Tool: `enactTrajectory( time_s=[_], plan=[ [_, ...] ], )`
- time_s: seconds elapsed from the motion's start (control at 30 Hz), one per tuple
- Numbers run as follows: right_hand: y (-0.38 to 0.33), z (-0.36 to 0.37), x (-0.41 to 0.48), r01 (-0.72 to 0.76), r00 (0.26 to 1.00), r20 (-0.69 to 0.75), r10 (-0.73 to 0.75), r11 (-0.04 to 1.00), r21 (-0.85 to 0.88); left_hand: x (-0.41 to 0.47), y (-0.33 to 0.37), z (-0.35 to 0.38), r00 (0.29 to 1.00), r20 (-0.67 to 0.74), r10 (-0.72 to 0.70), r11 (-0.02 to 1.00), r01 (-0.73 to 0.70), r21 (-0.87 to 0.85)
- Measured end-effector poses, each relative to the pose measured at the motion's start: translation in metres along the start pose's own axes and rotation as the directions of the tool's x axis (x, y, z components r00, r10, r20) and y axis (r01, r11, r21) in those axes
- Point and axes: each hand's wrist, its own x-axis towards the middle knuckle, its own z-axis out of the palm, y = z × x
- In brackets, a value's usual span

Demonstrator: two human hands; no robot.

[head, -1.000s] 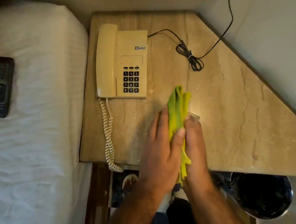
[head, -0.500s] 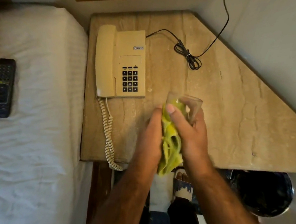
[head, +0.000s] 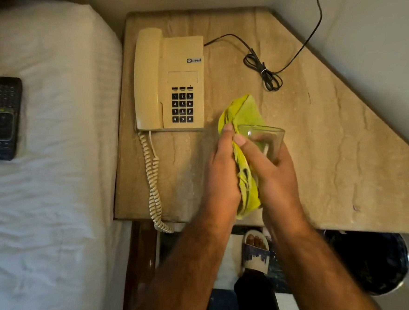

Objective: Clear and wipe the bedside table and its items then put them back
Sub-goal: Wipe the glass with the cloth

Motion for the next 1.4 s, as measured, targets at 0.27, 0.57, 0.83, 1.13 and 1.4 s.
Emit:
enactTrajectory(
  time_s=[0.27, 0.57, 0.83, 1.13, 1.4],
  plan=[
    [0.012, 0.005, 0.008, 0.086, 0.995, 0.067, -0.081, 0.993, -0.076, 0.0, -0.006, -0.025, 0.996, 0.07, -0.053, 0.992, 0.061, -0.113],
    [-0.016, 0.029, 0.052, 0.225, 0.97, -0.071, -0.234, 0.967, -0.12, -0.025, -0.021, -0.096, 0.866, 0.026, 0.5, 0.486, -0.305, 0.819],
    [-0.024, 0.035, 0.105, 0.494, 0.869, 0.188, -0.457, 0.812, -0.31, 0.034, -0.062, -0.121, 0.804, 0.214, 0.555, -0.155, -0.153, 0.976],
    [-0.007, 0.036, 0.126, 0.527, 0.85, 0.213, -0.482, 0.786, -0.325, 0.047, -0.085, -0.117, 0.792, 0.229, 0.566, -0.246, -0.104, 0.964],
    [0.055, 0.014, 0.078, 0.367, 0.897, 0.117, -0.426, 0.574, -0.732, 0.048, -0.043, -0.115, 0.746, 0.239, 0.622, -0.189, -0.154, 0.97]
  ],
)
